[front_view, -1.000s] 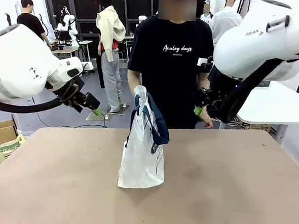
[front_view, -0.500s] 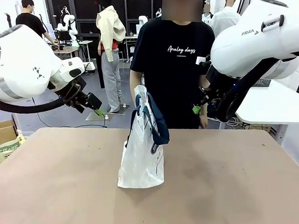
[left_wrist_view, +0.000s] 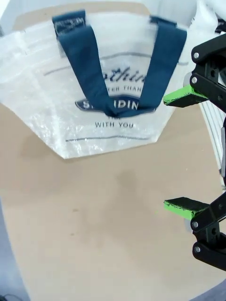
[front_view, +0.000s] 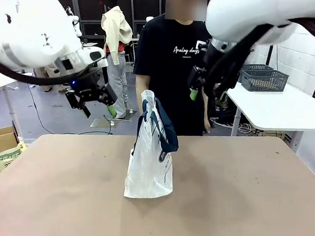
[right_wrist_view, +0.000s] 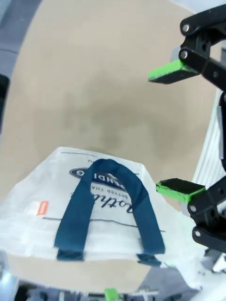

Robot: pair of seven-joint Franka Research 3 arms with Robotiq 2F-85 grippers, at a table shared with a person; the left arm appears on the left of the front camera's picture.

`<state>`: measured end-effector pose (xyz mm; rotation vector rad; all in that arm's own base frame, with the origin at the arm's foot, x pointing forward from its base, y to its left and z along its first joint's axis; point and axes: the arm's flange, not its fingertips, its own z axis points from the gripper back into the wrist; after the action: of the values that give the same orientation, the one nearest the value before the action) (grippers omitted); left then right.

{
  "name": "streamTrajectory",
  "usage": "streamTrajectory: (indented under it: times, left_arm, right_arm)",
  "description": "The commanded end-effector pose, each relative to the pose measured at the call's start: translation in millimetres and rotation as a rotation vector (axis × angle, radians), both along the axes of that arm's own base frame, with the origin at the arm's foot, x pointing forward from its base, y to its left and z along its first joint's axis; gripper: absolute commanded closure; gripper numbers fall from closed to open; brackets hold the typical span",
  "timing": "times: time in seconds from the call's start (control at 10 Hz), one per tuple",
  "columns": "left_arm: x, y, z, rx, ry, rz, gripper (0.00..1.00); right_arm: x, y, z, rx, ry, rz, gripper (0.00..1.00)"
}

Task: Transfer purchased items from the store into the shopping bag.
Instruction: Open the Reusable shopping bag in the center of the table.

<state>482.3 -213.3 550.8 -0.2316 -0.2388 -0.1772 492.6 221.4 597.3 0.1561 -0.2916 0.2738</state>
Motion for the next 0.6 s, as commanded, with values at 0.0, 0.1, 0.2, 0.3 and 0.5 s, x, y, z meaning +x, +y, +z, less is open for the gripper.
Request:
streamTrajectory:
  times: [0.0, 0.1, 0.2, 0.3, 0.5]
  left_arm:
    - [21.6, -16.3, 13.6, -0.082, -0.012, 0.022, 0.0]
    - [26.8, -17.9, 9.9, -0.087, -0.046, -0.005, 0.0]
    - [6.3, -8.7, 11.1, -0.034, 0.001, 0.01, 0.0]
    - [6.3, -8.7, 11.1, -0.034, 0.001, 0.01, 0.0]
    - [22.0, -28.7, 15.3, -0.088, 0.023, 0.012, 0.0]
  right_arm:
    - [31.4, 28.0, 12.1, -0.049, 0.043, 0.005, 0.0]
    - [40.0, 28.6, 10.8, -0.073, 0.015, 0.063, 0.0]
    - [11.2, 12.0, 6.0, -0.015, 0.017, 0.001, 0.0]
    - [11.2, 12.0, 6.0, -0.015, 0.017, 0.001, 0.0]
    - [35.0, 41.4, 5.7, -0.055, 0.006, 0.005, 0.0]
